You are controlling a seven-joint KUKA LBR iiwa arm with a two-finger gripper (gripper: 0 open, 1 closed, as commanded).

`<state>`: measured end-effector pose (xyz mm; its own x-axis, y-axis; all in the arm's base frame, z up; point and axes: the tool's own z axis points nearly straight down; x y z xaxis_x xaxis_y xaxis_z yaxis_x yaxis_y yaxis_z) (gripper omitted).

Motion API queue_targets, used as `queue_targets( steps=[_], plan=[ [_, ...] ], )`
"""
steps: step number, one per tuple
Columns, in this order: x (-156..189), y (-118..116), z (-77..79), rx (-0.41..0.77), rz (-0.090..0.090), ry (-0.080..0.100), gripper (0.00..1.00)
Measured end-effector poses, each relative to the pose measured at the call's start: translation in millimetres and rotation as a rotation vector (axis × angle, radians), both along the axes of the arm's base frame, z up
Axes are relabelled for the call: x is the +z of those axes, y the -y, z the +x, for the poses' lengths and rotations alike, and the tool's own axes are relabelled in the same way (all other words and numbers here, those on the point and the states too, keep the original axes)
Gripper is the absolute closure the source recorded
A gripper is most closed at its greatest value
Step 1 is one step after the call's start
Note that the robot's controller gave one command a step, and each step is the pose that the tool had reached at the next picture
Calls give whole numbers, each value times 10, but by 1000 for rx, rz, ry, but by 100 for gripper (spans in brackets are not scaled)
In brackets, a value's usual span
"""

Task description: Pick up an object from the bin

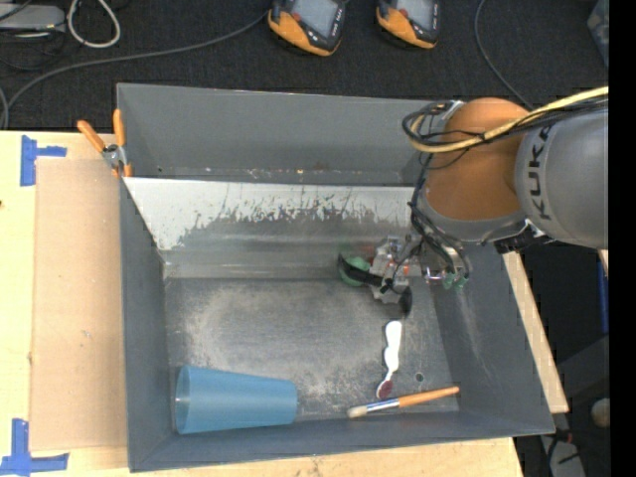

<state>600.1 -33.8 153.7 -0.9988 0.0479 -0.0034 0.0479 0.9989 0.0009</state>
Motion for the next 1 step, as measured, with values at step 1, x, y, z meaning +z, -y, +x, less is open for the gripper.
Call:
queue_targets(
  steps=[1],
  plan=[
    [696, -47, -30, 7, 1, -13, 100]
  ],
)
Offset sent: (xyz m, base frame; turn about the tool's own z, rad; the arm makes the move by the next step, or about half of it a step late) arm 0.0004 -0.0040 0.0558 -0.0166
